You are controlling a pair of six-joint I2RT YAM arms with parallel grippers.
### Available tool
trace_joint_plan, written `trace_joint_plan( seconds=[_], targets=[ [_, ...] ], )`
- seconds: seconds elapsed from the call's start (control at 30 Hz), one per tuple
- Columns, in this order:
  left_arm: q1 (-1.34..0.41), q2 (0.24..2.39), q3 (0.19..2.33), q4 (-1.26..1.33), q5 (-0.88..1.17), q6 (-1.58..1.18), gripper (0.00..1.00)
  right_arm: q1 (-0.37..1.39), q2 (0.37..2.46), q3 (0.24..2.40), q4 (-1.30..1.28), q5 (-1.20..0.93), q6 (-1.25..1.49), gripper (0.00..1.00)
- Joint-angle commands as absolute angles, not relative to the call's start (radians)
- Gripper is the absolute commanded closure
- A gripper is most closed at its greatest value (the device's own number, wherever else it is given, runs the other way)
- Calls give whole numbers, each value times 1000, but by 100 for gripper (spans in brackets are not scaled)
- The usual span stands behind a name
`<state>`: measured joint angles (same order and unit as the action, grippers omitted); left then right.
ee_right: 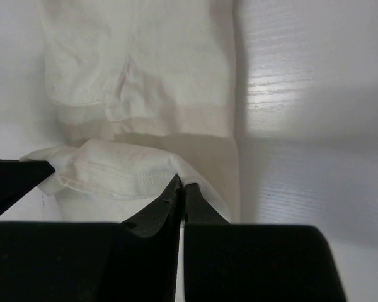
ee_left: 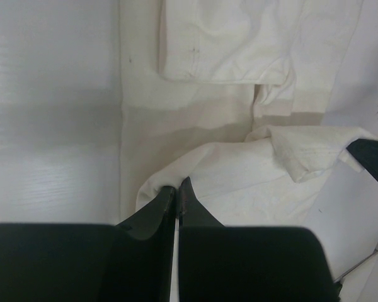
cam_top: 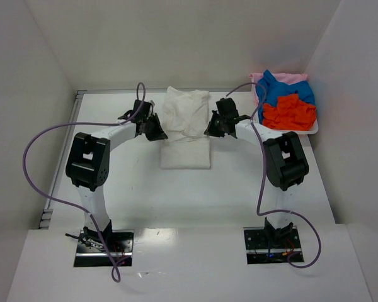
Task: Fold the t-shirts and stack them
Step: Fold the folded rectangular tshirt in 1/3 of the way
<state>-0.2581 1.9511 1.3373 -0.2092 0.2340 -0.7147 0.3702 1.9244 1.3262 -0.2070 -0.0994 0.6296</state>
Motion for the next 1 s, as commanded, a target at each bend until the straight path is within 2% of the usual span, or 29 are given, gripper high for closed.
trace_joint_plan(
  seconds=[0.0,0.5,0.7,0.97],
  targets=[
    [-236,1970,1394,-181,230,-693,100,359,1947,1391,-156,-66,600,100],
    [-227,2063,1433,-149,239,-684,98,359,2014,1402,-147,-57,600,100],
    [-207,2072,1433,-137,251,-693,92,359,2023,1411,-127,-48,600,100],
    [-178,2082,1471,-127,252,-693,92,350,2042,1454,-127,-48,600,100]
  ],
)
